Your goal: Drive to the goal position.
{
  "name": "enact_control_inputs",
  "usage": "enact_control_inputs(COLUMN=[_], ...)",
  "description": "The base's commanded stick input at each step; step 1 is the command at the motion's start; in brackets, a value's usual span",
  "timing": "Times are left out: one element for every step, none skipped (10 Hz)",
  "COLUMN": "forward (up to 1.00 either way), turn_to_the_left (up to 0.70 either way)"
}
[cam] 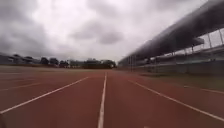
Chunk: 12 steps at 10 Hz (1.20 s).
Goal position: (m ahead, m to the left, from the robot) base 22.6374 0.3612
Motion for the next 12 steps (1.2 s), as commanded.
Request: enact_control_inputs(forward=[0.7, 0.7, 0.7, 0.7, 0.7, 0.7, 0.7, 0.7, 0.7, 0.7, 0.7, 0.7], turn_to_the_left=[0.0, 0.0, 0.0, 0.0, 0.0, 0.0, 0.0, 0.0, 0.0, 0.0, 0.0, 0.0])
